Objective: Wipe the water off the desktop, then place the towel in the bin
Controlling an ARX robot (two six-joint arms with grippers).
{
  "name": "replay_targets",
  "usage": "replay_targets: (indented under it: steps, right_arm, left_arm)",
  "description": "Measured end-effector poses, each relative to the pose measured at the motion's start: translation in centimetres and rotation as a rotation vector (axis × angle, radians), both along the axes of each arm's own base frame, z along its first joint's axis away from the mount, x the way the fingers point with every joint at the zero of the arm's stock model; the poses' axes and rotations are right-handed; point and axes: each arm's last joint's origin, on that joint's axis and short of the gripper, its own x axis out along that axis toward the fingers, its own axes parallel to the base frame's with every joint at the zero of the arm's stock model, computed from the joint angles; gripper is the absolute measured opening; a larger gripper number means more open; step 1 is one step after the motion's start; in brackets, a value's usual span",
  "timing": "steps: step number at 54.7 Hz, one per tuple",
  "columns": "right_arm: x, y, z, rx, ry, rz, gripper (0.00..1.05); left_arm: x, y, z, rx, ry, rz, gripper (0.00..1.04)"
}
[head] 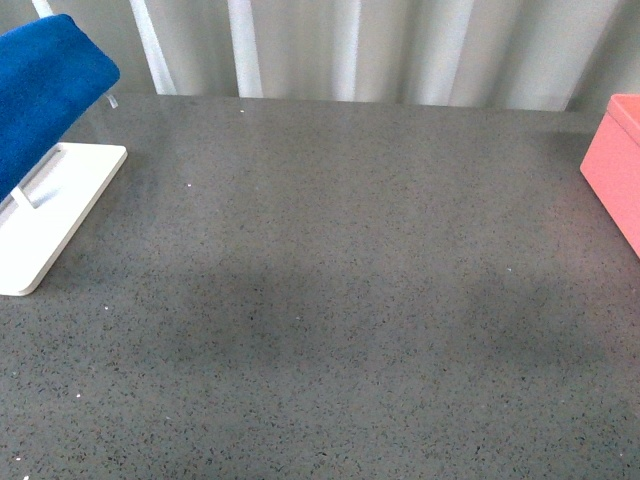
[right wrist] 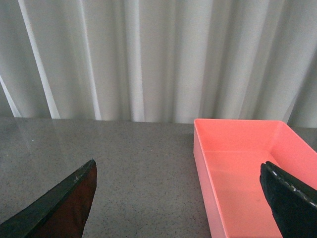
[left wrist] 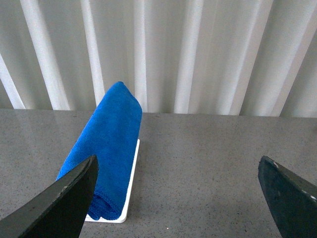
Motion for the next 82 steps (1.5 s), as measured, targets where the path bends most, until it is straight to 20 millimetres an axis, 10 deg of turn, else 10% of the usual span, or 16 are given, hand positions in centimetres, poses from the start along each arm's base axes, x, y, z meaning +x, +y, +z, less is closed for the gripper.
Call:
replay_targets:
  steps: [60,72,82]
  right_arm:
    - [0.0,0.0,0.0,0.0,0.0,0.001,0.98]
    - [0.0,0.0,0.0,0.0,0.0,0.0,0.98]
    - [0.0,0.0,0.0,0.0,0.0,0.0,0.98]
  left_arm:
    - [0.3,-0.5,-0.1,0.047,0.193,-0.183,0.98]
    - [4.4,-1.4,4.9,0.125,0.119,-0.227,0.98]
    - [12.8,-2.0,8.5,0.169,0.209,-0.234,0.98]
